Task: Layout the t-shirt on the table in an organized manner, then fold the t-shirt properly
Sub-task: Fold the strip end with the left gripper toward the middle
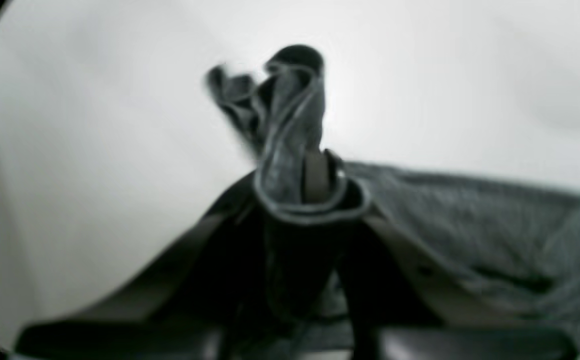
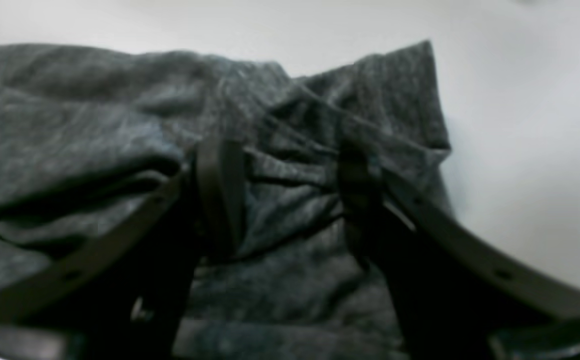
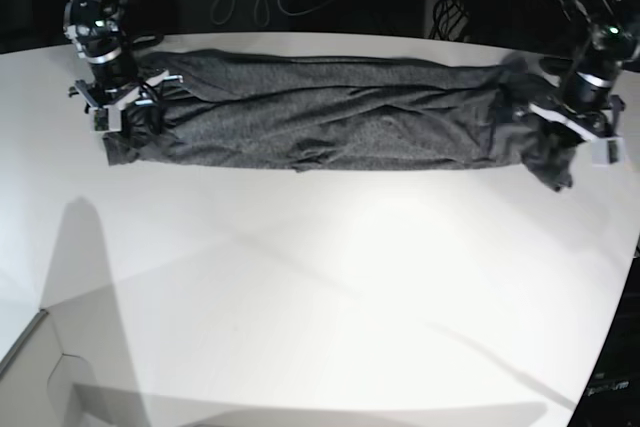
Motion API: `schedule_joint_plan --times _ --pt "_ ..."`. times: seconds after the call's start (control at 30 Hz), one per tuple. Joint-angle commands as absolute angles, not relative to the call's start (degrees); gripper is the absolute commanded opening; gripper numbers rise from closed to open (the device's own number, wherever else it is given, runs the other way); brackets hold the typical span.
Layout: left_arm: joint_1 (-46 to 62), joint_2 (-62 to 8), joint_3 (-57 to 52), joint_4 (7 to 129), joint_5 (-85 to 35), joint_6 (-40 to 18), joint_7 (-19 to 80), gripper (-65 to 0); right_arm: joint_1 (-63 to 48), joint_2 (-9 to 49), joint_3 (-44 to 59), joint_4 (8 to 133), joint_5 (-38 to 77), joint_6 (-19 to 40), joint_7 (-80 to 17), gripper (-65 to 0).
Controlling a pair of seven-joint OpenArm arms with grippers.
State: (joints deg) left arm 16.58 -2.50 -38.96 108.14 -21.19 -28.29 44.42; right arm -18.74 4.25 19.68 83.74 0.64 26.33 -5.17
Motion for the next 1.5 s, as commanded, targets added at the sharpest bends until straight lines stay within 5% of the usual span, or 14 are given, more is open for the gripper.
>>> schedule_joint_plan --times 0.0,0.2,0.47,0.7,1.23,1.47 --pt "16.48 -1.80 -37.93 109.93 -20.18 -28.53 42.51 -64.8 -18.95 4.44 19.65 84.18 0.04 26.68 -6.73 -33.9" --pt "16.13 7.16 -31.34 112.04 -5.49 -28.53 42.42 -64.8 -19.03 3.30 19.65 84.18 0.04 26.68 -6.73 -33.9" --pt "19.56 9.00 -15.16 114.33 3.74 -28.35 42.42 -64.8 -19.12 2.51 19.65 84.18 0.04 26.68 -6.73 -33.9" --pt "19.47 9.00 -6.99 114.33 4.97 -16.22 42.33 -64.8 -20.26 2.51 18.59 84.18 0.04 26.68 -6.55 -33.9" --pt "16.40 5.32 13.32 111.60 5.14 -0.57 42.33 -64.8 -20.35 2.51 18.33 84.18 0.04 26.68 -6.64 -33.9" --pt "14.81 5.32 16.22 109.23 5.49 1.89 42.33 -64.8 -20.35 2.51 18.33 84.18 0.04 26.68 -6.64 -33.9"
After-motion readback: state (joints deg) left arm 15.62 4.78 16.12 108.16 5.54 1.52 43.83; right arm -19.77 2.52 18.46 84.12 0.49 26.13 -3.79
